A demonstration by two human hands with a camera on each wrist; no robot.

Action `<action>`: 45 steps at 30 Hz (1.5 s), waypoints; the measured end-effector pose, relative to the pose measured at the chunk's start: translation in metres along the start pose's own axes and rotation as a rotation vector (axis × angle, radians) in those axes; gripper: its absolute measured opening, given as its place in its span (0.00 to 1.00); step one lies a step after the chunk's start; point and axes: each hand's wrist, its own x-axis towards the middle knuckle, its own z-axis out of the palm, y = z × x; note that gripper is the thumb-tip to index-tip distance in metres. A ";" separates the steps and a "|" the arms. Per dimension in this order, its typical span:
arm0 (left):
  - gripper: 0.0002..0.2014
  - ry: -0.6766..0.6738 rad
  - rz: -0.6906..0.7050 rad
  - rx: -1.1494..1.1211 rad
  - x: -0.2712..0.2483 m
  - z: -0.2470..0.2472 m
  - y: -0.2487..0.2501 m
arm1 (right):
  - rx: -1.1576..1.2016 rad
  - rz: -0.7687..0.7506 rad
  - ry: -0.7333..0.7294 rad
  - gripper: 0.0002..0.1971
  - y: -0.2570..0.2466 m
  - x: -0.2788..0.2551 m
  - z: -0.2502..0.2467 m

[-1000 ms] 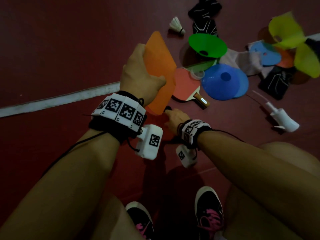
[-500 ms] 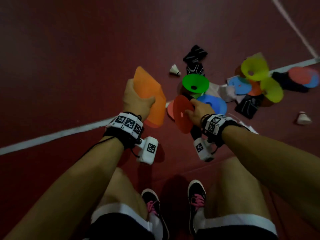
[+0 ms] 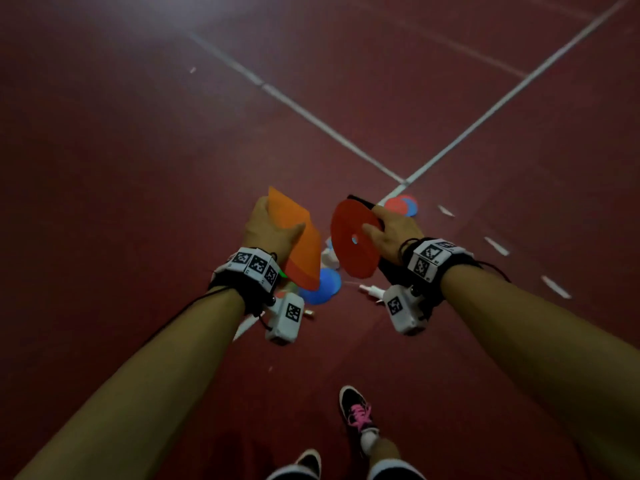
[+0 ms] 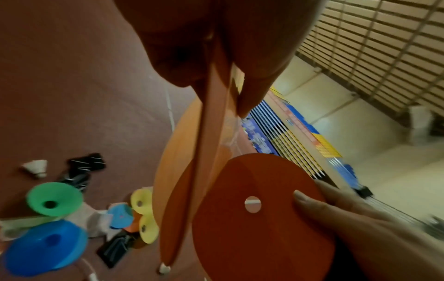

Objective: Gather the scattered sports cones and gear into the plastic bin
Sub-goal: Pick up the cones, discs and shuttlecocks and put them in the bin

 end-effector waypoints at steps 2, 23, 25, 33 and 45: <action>0.42 -0.110 0.086 0.026 -0.014 0.015 0.042 | -0.017 0.057 0.093 0.17 0.013 -0.044 -0.038; 0.42 -1.216 0.840 0.045 -0.592 0.349 0.299 | 0.016 1.056 0.889 0.15 0.289 -0.699 -0.169; 0.40 -1.276 0.886 0.021 -0.660 0.375 0.309 | 0.001 1.127 0.878 0.14 0.320 -0.761 -0.168; 0.35 -1.445 0.981 0.011 -0.886 0.469 0.326 | 0.110 1.363 1.042 0.09 0.397 -0.970 -0.162; 0.34 -1.615 1.048 0.064 -1.107 0.683 0.349 | 0.142 1.480 1.222 0.12 0.603 -1.116 -0.189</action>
